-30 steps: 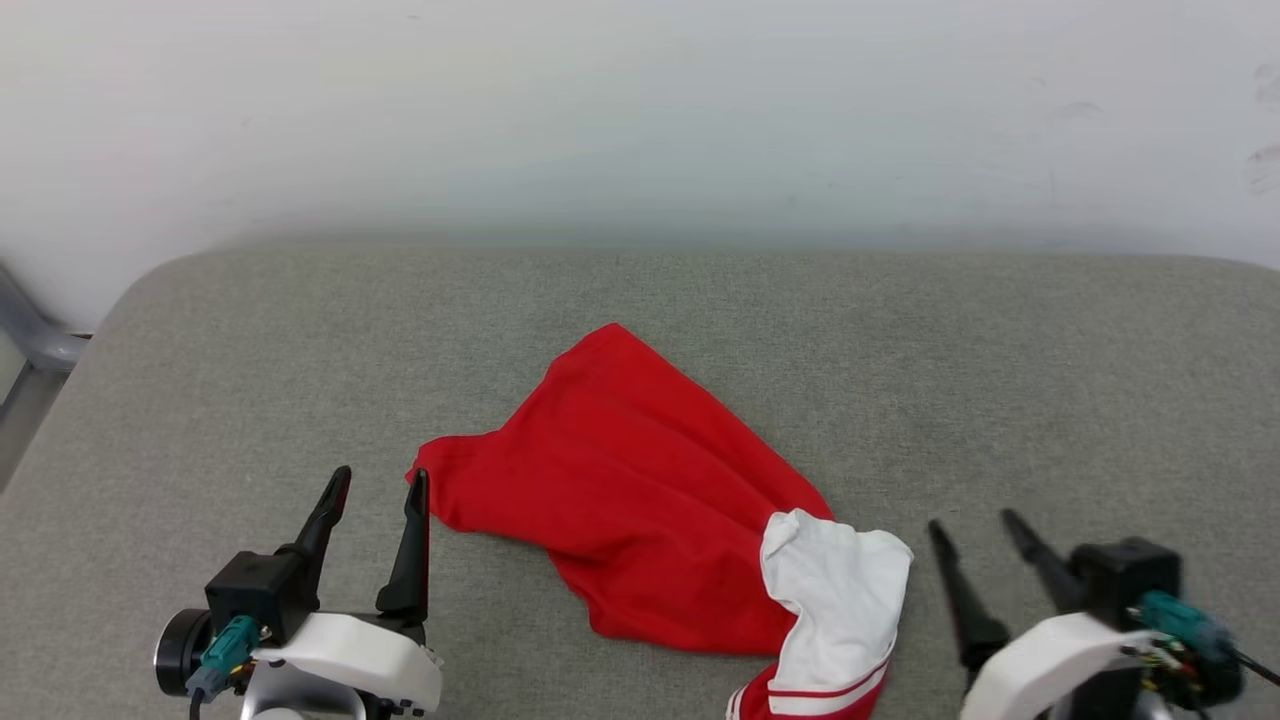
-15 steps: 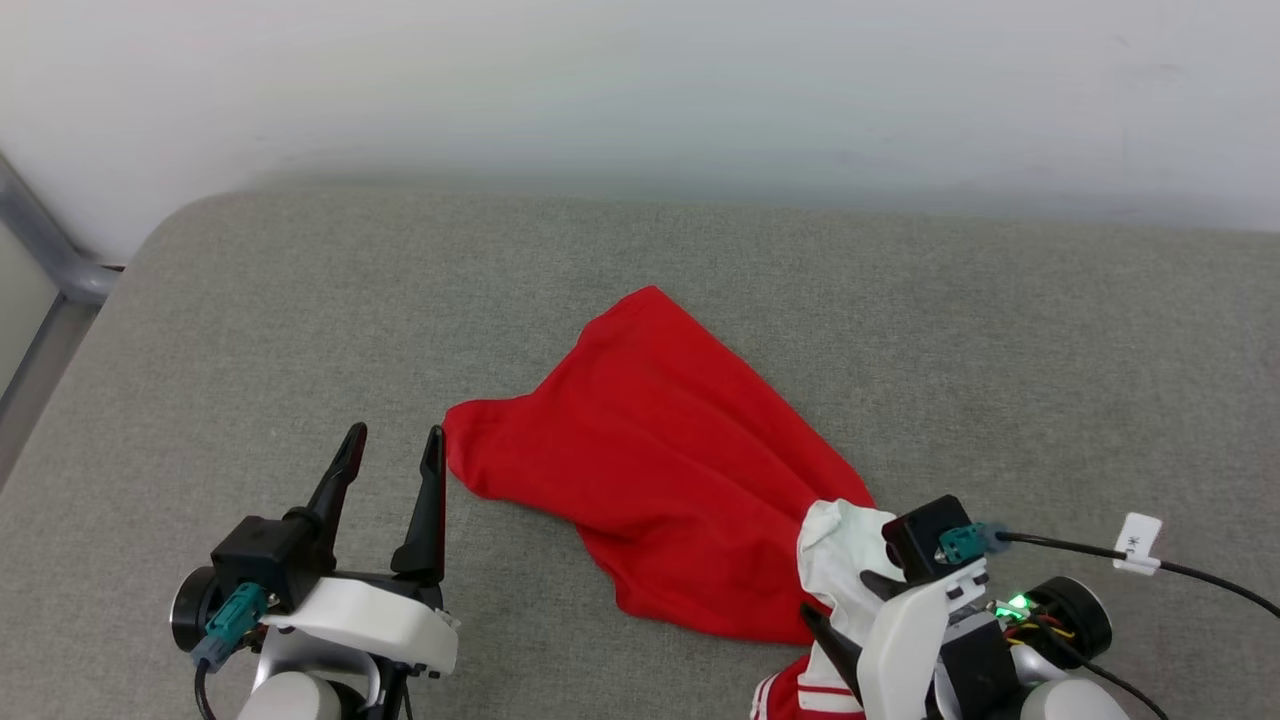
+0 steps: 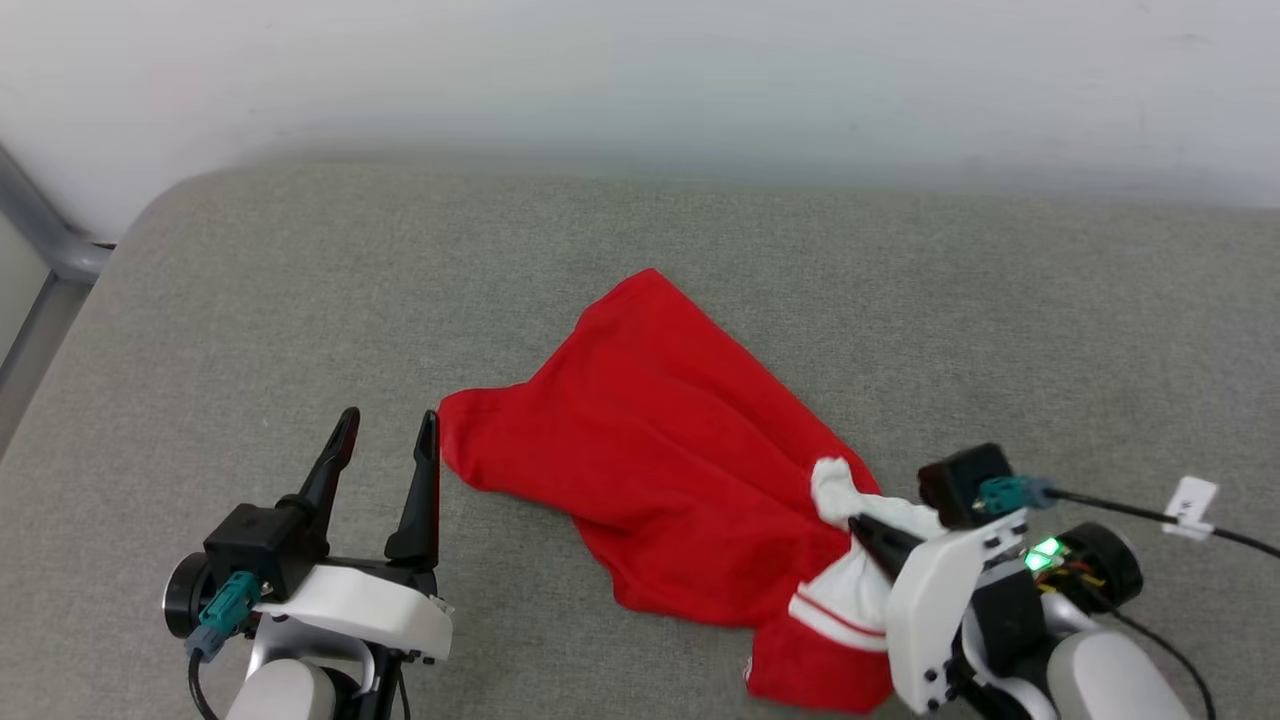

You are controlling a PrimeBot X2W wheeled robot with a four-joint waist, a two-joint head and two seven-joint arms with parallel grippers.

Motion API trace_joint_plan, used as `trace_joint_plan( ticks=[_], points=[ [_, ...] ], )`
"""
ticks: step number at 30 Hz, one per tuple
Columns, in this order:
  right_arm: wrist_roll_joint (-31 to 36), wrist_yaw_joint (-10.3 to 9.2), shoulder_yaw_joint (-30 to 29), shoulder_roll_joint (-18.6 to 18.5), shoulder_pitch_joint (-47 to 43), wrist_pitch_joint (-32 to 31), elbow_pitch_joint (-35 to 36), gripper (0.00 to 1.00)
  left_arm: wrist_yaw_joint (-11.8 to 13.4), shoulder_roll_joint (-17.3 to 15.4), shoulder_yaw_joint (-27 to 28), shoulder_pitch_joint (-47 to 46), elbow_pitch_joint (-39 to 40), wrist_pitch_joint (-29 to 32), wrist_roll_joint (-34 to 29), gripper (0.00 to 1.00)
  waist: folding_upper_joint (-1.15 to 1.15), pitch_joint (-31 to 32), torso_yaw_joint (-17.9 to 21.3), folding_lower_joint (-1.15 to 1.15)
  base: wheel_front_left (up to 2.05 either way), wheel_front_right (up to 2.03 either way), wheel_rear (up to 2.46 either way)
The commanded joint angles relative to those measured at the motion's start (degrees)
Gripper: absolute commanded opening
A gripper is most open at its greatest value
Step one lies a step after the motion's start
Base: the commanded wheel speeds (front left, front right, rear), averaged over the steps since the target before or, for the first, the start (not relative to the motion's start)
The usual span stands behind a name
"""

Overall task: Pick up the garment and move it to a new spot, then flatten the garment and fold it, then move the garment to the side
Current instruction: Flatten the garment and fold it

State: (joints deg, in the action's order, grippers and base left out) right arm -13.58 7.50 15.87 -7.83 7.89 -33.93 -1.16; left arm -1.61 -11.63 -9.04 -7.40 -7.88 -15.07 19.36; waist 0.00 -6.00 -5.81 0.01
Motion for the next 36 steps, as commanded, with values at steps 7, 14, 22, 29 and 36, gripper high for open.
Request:
trace_joint_plan(
  ticks=[7,14,22,29,36],
  points=[
    [3.2,-0.03,-11.4,1.9,2.0,6.7,0.6,0.00,-0.8,0.7,0.9,0.3,-0.3,-0.1,-1.3,1.00,0.00,1.2,1.5,-0.01,0.00,0.00,0.00],
    [4.9,-0.02,-27.1,3.4,0.5,10.4,-5.1,0.00,-1.5,1.1,1.2,0.2,-0.5,-0.1,-1.7,1.00,0.00,0.8,2.0,-0.01,0.00,0.00,0.00],
    [4.4,-0.02,-38.9,4.6,-0.8,16.3,-13.0,0.00,-2.2,1.5,1.6,-0.5,-0.8,-0.1,-1.9,1.00,0.00,0.0,1.9,-0.01,0.00,0.00,0.00],
    [3.4,-0.02,-37.8,4.8,0.7,28.0,-16.3,1.00,-2.4,1.5,2.3,0.4,-1.2,-0.1,-2.3,1.00,0.00,0.6,2.3,-0.01,0.00,0.00,0.00],
    [3.6,-0.02,-31.4,4.9,-0.8,40.3,-12.1,1.00,-2.1,1.6,2.3,1.6,-1.8,-0.1,-2.6,1.00,0.00,3.2,2.4,-0.01,0.00,0.00,0.00]
  ],
)
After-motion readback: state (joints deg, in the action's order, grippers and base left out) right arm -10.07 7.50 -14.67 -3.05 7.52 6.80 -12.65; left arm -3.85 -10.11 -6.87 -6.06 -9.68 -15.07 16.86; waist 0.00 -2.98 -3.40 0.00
